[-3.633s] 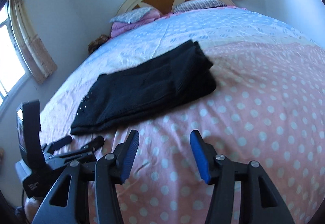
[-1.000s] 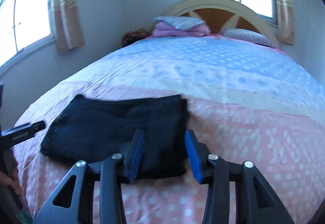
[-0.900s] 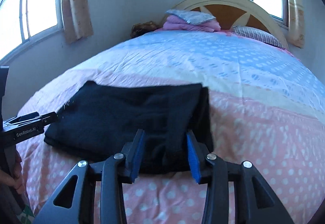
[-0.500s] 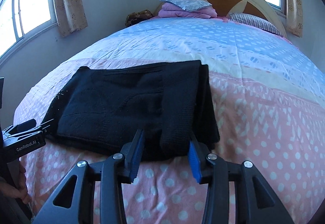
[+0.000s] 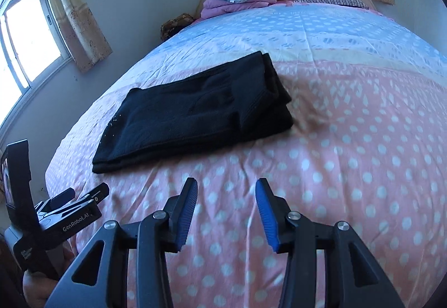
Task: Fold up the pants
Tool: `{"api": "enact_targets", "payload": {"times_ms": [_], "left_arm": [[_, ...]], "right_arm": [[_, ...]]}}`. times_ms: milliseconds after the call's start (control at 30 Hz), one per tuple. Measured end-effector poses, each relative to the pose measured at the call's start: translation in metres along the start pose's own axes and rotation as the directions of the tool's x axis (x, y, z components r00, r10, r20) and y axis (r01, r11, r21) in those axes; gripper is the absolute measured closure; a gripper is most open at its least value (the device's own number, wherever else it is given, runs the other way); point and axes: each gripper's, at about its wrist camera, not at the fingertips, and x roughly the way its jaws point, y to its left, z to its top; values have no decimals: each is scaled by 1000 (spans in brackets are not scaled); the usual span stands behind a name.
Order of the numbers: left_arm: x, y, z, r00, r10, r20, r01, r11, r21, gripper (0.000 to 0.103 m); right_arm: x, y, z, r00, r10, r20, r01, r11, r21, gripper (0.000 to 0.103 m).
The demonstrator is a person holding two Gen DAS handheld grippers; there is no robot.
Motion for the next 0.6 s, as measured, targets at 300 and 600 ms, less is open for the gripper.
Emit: {"api": "enact_targets", "payload": {"times_ms": [300, 600], "left_arm": [[-51, -18, -22, 997, -10, 78, 6, 999, 49, 8], [-92, -19, -34, 985, -103, 140, 96, 994, 60, 4]], "right_arm": [[-45, 3, -20, 998, -28, 61, 28, 1000, -13, 46], [-93, 6, -31, 983, -61, 174, 61, 998, 4, 44]]}}
